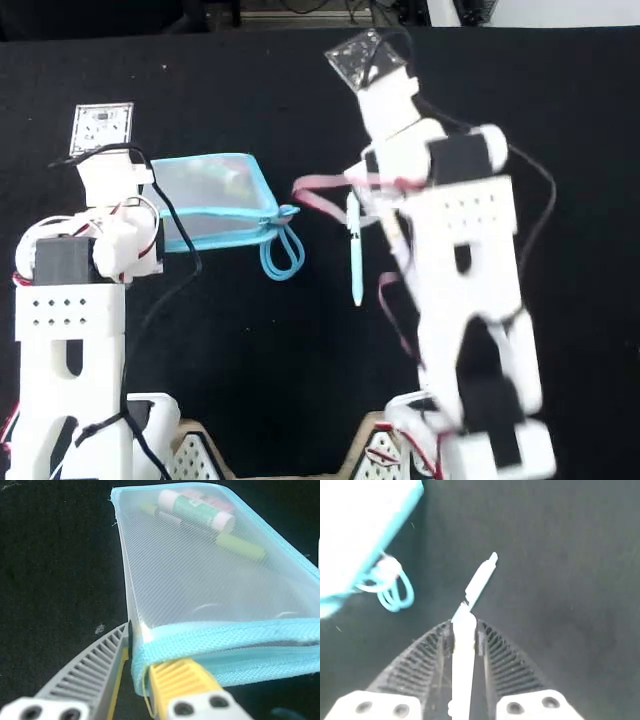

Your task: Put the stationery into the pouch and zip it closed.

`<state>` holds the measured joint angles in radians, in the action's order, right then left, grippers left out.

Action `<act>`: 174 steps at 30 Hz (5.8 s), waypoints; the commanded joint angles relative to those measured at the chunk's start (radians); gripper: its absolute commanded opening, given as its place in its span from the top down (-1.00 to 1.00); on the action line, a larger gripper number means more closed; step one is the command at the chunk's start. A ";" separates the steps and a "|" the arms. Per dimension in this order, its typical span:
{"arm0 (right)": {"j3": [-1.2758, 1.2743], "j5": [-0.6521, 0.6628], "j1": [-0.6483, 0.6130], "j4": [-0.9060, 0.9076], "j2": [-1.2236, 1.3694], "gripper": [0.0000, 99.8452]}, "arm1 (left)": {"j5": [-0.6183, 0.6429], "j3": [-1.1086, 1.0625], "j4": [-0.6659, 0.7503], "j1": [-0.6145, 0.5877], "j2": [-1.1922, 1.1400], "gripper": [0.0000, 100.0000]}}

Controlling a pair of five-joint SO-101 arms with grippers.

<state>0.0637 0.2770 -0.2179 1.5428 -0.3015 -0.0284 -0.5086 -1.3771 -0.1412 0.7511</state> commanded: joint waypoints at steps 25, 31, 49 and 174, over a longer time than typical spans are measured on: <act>-0.791 -0.267 -0.522 -0.961 -0.989 0.98 | -0.008 0.002 0.002 -0.008 0.000 0.94; -0.912 -0.265 -0.523 -1.185 -0.989 0.98 | -0.008 0.002 0.002 -0.008 0.000 0.94; -1.345 -0.120 -0.517 -1.611 -0.987 0.98 | -0.008 0.002 0.002 -0.008 0.000 0.94; -0.476 -0.103 -0.502 -0.451 -0.851 0.98 | -0.008 0.001 -0.002 -0.008 0.000 0.94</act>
<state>-0.3721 0.1895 -0.6751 1.2175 -1.1101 -0.0284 -0.5102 -1.3771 -0.1412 0.7480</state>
